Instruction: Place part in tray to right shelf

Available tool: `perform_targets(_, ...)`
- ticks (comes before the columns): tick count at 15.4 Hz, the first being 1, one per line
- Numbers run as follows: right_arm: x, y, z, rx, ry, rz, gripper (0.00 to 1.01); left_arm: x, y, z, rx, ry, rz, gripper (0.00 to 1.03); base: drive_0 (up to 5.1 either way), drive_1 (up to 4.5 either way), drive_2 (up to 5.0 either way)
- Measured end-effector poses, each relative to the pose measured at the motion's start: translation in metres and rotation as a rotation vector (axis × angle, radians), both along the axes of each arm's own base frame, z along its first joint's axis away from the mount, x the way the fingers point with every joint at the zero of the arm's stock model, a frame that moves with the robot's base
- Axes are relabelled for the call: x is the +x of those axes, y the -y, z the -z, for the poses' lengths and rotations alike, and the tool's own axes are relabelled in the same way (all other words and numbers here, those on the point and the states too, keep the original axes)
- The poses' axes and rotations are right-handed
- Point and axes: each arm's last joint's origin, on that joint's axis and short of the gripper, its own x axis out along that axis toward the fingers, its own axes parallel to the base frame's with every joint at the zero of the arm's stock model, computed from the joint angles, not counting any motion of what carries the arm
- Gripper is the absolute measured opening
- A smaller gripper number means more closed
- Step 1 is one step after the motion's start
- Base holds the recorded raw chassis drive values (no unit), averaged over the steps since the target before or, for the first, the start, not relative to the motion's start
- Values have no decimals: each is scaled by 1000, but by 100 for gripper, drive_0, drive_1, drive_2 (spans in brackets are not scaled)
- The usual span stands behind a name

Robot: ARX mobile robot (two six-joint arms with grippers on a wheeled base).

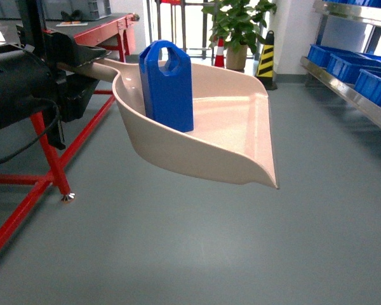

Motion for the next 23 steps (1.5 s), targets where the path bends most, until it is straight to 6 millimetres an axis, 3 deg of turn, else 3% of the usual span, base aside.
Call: perform_targets(23, 0, 0, 1, -2, -7, 0, 98, 0, 0, 1, 1, -7, 0, 16, 5, 409, -400)
